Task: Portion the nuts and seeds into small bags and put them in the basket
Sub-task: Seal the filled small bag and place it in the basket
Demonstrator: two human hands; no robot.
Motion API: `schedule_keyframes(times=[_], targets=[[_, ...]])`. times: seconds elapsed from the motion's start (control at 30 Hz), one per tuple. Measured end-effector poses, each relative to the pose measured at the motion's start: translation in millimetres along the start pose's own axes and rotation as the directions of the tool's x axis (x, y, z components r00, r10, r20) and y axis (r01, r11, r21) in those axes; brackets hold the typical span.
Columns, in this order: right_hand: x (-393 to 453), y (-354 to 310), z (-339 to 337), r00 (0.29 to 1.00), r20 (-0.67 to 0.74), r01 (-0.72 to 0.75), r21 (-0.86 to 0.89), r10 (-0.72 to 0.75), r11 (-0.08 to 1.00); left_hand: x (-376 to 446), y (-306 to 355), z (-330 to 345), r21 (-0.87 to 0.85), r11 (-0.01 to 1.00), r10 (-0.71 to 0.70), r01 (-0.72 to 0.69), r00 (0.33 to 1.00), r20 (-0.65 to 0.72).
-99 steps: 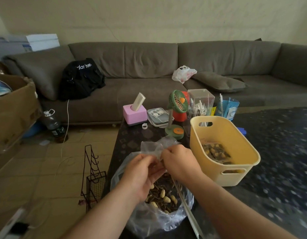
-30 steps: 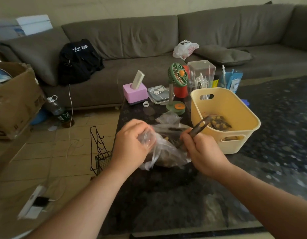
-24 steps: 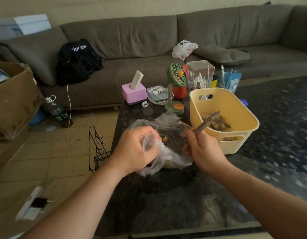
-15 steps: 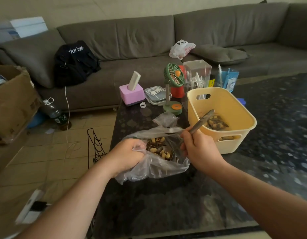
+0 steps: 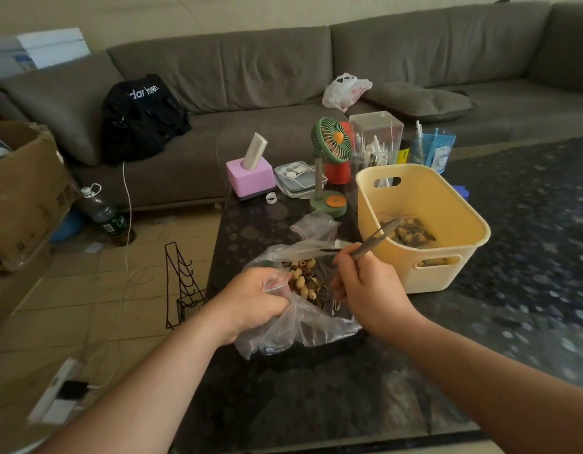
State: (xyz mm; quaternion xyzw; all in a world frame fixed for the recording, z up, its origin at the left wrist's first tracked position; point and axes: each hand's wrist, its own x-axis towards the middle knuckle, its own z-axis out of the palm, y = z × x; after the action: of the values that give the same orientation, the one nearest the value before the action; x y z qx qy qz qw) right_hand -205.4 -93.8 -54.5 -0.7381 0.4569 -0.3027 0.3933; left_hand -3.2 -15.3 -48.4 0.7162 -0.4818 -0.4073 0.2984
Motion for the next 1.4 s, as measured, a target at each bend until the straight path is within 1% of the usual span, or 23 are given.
schedule_keyframes(times=[0.07, 0.1, 0.17, 0.23, 0.3, 0.37, 0.43, 0.5, 0.57, 0.63, 0.7, 0.73, 0.8, 0.83, 0.87, 0.9, 0.93, 1.0, 1.07, 1.13, 1.23, 1.3, 1.4], targets=[[3.9, -0.2, -2.3, 0.992, -0.022, -0.123, 0.120, 0.127, 0.985, -0.3, -2.2, -3.9, 0.090, 0.995, 0.049, -0.047, 0.999, -0.019], [5.2, -0.9, -4.6, 0.986, -0.031, -0.157, 0.158, 0.164, 0.975, -0.3, -3.6, -6.9, 0.162, 0.984, 0.088, -0.080, 0.995, -0.044], [7.3, -3.6, -10.1, 0.983, -0.053, -0.164, 0.188, 0.177, 0.968, -0.3, -5.3, -12.3, 0.266, 0.953, 0.177, -0.148, 0.980, -0.087], [9.2, -5.9, -15.3, 0.987, -0.076, -0.129, 0.173, 0.144, 0.976, -0.4, -5.5, -14.5, 0.268, 0.945, 0.223, -0.186, 0.968, -0.115], [10.2, -6.9, -19.3, 0.990, -0.088, -0.095, 0.135, 0.108, 0.986, 0.3, -2.9, -15.9, 0.235, 0.952, 0.227, -0.198, 0.968, -0.104], [10.4, -6.6, -22.7, 0.994, -0.087, -0.064, 0.079, 0.070, 0.995, -1.2, 3.3, -16.5, 0.150, 0.970, 0.195, -0.190, 0.981, -0.019], [9.7, -6.9, -24.6, 0.997, -0.060, -0.053, 0.040, 0.055, 0.998, -4.2, 7.2, -17.4, 0.027, 0.990, 0.132, -0.135, 0.986, 0.098], [8.1, -7.8, -24.4, 0.997, -0.021, -0.078, 0.042, 0.079, 0.996, -6.8, 7.4, -16.5, -0.111, 0.992, 0.078, -0.058, 0.979, 0.189], [6.4, -8.7, -23.4, 0.995, 0.008, -0.100, 0.038, 0.100, 0.994, -6.0, 6.1, -14.4, -0.225, 0.974, 0.065, -0.017, 0.976, 0.208], [5.8, -10.3, -23.3, 0.996, 0.001, -0.088, 0.027, 0.088, 0.996, -2.3, 6.2, -13.5, -0.269, 0.963, 0.044, 0.008, 0.981, 0.188], [6.9, -12.6, -25.0, 0.997, -0.015, -0.080, 0.033, 0.080, 0.996, 3.2, 6.3, -12.1, -0.233, 0.972, 0.020, 0.014, 0.990, 0.143], [8.0, -13.7, -26.1, 0.997, -0.019, -0.080, 0.037, 0.081, 0.996, 6.3, 5.8, -10.7, -0.204, 0.979, 0.021, -0.001, 0.995, 0.095], [9.6, -16.4, -28.9, 0.996, -0.017, -0.082, 0.027, 0.082, 0.996, 9.9, 5.3, -5.4, -0.138, 0.988, 0.059, -0.065, 0.997, -0.052], [10.3, -18.1, -30.3, 0.997, -0.014, -0.080, 0.019, 0.081, 0.997, 9.3, 5.1, -2.5, -0.084, 0.991, 0.095, -0.107, 0.987, -0.132], [10.8, -19.8, -31.8, 0.997, -0.014, -0.075, 0.010, 0.075, 0.997, 9.1, 4.3, 0.1, 0.010, 0.990, 0.143, -0.144, 0.970, -0.197], [11.3, -21.4, -33.6, 0.998, -0.017, -0.067, 0.001, 0.067, 0.998, 7.9, 3.7, 2.6, 0.121, 0.979, 0.188, -0.164, 0.956, -0.226], [11.9, -22.9, -35.5, 0.998, -0.024, -0.059, -0.007, 0.059, 0.998, 7.3, 2.2, 4.6, 0.211, 0.963, 0.213, -0.167, 0.952, -0.220], [12.6, -25.2, -38.8, 0.998, -0.036, -0.049, -0.011, 0.048, 0.999, 7.6, -0.1, 7.0, 0.269, 0.954, 0.178, -0.133, 0.972, -0.151], [12.4, -26.5, -40.4, 0.998, -0.038, -0.050, -0.007, 0.050, 0.999, 9.6, -0.6, 6.2, 0.244, 0.968, 0.080, -0.065, 0.995, -0.052], [11.3, -27.2, -39.8, 0.998, -0.031, -0.053, -0.001, 0.053, 0.999, 10.8, -1.1, 4.5, 0.244, 0.969, 0.010, -0.025, 0.998, 0.064], [10.6, -26.6, -38.0, 0.999, -0.020, -0.049, -0.005, 0.049, 0.999, 9.6, -3.2, 1.6, 0.173, 0.985, -0.037, 0.008, 0.986, 0.162], [10.6, -27.2, -38.4, 0.999, -0.013, -0.052, -0.009, 0.052, 0.999, 8.8, -3.8, 1.4, 0.108, 0.994, -0.036, 0.017, 0.985, 0.168], [10.3, -28.9, -39.9, 0.998, -0.012, -0.055, -0.010, 0.055, 0.998, 14.3, -6.5, 1.5, 0.112, 0.993, -0.037, 0.027, 0.995, 0.093]])
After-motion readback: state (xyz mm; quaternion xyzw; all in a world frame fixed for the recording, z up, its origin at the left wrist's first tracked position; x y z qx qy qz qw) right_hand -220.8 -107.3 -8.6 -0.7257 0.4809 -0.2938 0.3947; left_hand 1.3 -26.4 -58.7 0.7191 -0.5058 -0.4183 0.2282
